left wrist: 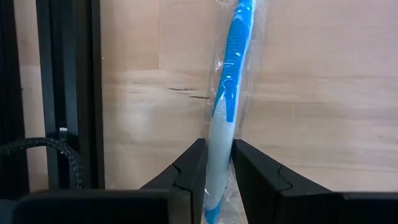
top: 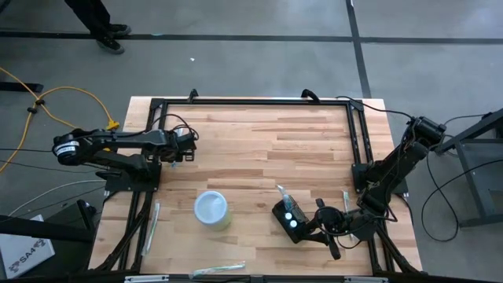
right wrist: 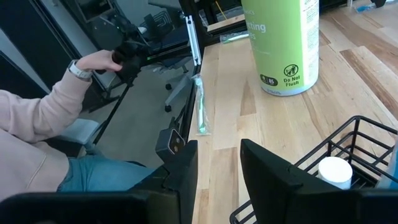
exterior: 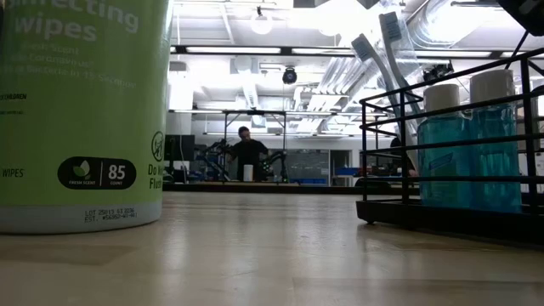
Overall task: Pick & Place toothbrushing station
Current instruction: Put the blue toothbrush into the black mesh organizer
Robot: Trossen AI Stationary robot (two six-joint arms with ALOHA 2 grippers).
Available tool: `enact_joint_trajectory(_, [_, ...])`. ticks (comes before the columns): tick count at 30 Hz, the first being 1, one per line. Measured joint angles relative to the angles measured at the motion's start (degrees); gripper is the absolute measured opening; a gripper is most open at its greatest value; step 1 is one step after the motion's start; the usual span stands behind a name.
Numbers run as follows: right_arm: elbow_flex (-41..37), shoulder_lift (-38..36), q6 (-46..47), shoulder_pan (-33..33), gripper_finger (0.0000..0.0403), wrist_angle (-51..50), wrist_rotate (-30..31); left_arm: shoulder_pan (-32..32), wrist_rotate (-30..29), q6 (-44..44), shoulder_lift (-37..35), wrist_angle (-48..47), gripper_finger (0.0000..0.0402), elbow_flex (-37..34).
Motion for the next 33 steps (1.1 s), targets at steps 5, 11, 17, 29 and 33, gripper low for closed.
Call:
enact_joint_trajectory(5, [0.0, 0.0, 0.0, 0.0, 0.0113, 0.4, 0.0, 0.0, 0.2, 0.0, 2.1, 0.2, 0.008, -0.1])
enact_joint_trajectory(11, [0.0, 0.0, 0.0, 0.0, 0.0113, 0.8, 0.0, 0.0, 0.4, 0.0, 2.4, 0.4, 0.0079, -0.2])
enact_joint_trajectory(17, [0.0, 0.0, -0.1, 0.0, 0.0113, 0.8, 0.0, 0.0, 0.6, 0.0, 2.4, 0.5, 0.0041, -0.2])
enact_joint_trajectory(29, [0.0, 0.0, 0.0, 0.0, 0.0113, 0.8, 0.0, 0.0, 0.0, 0.0, 2.5, 0.6, 0.0009, -0.3])
enact_joint_trajectory(33, [0.0, 0.0, 0.0, 0.0, 0.0113, 0.8, 0.0, -0.9, -2.2, 0.0, 2.5, 1.0, 0.0008, -0.4])
